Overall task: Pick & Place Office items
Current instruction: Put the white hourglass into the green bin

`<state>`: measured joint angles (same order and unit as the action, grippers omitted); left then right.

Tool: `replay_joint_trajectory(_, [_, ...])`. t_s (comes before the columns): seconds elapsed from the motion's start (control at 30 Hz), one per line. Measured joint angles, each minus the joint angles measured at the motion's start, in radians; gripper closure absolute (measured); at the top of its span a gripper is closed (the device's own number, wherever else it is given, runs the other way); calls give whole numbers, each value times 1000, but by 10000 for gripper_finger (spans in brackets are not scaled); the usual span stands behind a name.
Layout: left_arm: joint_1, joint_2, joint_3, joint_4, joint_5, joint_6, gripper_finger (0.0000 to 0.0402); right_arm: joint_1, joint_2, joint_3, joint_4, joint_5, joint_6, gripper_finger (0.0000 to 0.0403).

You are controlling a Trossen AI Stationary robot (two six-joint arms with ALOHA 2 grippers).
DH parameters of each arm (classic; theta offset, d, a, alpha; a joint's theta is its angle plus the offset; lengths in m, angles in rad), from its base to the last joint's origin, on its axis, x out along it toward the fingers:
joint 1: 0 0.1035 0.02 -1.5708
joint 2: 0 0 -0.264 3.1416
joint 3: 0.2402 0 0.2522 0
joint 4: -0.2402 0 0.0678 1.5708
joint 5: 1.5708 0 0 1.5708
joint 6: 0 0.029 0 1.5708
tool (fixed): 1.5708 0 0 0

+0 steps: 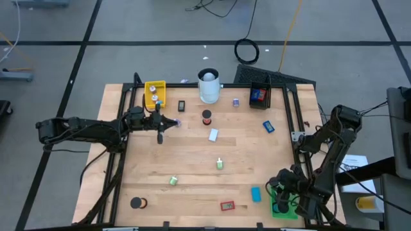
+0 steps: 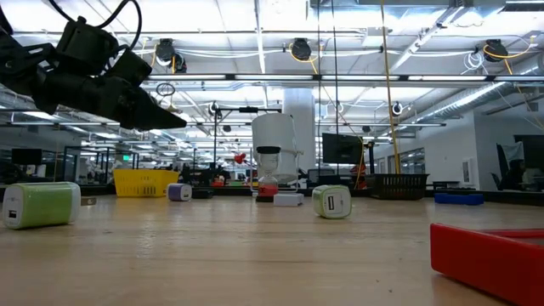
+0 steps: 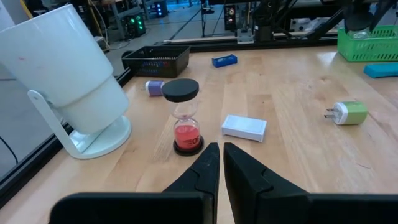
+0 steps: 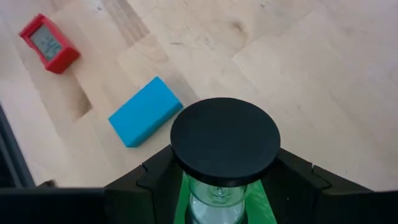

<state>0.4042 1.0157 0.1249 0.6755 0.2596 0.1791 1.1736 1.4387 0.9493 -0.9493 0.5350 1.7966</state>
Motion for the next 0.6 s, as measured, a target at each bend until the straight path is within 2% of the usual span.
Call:
replay_joint_trajectory(0.17, [0,0,0,0,0,0,371,0,0,0,23,-8,-3,216])
replay_joint_trajectory(0.6, [0,0,0,0,0,0,371,3,-1,0,47,-55,24,184])
